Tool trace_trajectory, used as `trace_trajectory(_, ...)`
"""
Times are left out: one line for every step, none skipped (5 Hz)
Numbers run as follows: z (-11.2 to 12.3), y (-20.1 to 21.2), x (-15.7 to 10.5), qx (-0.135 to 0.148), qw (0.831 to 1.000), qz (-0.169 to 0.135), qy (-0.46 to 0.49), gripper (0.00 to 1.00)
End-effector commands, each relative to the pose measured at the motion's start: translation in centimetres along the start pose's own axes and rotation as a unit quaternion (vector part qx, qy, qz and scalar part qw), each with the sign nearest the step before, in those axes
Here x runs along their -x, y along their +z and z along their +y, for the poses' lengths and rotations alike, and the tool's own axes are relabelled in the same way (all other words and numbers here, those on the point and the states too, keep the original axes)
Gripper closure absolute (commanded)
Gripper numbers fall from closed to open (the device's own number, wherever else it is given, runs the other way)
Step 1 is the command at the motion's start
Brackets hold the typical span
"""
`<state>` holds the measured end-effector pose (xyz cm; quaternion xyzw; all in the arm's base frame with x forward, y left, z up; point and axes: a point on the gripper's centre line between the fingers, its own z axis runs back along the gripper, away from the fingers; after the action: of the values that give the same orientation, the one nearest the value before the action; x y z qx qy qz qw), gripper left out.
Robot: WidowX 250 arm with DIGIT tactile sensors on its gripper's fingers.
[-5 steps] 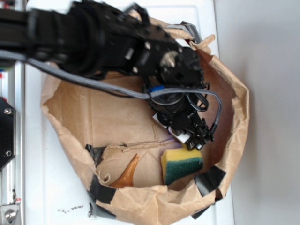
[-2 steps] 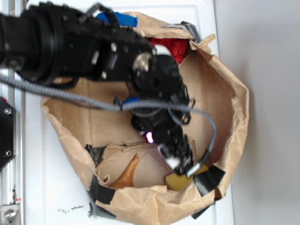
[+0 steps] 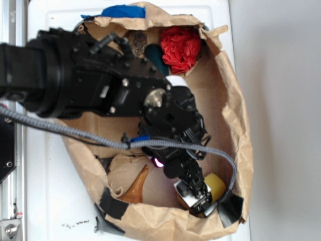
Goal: Grab the green sponge.
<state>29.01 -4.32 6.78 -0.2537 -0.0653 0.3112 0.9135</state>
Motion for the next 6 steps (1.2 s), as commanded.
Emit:
trace_trajectory(-2.2,-0.3,-0.9,0.036,0.999,-0.02,-0.011,0.0)
trace_trajectory(-2.9,-0.4,-1.5,0.065,0.998,-0.016,-0.013,0.0)
trace_trajectory(-3.4,0.2,-1.8,0.073,0.997,-0.02,-0.021,0.0)
trace_trajectory(-3.7,0.8,-2.3,0.086,0.996,-0.024,-0.02,0.0)
trace_trajectory(-3.7,0.6,-2.3,0.083,0.996,-0.03,-0.023,0.0)
trace_trajectory(-4.0,-0.4,-2.1,0.065,0.996,-0.043,-0.03,0.0)
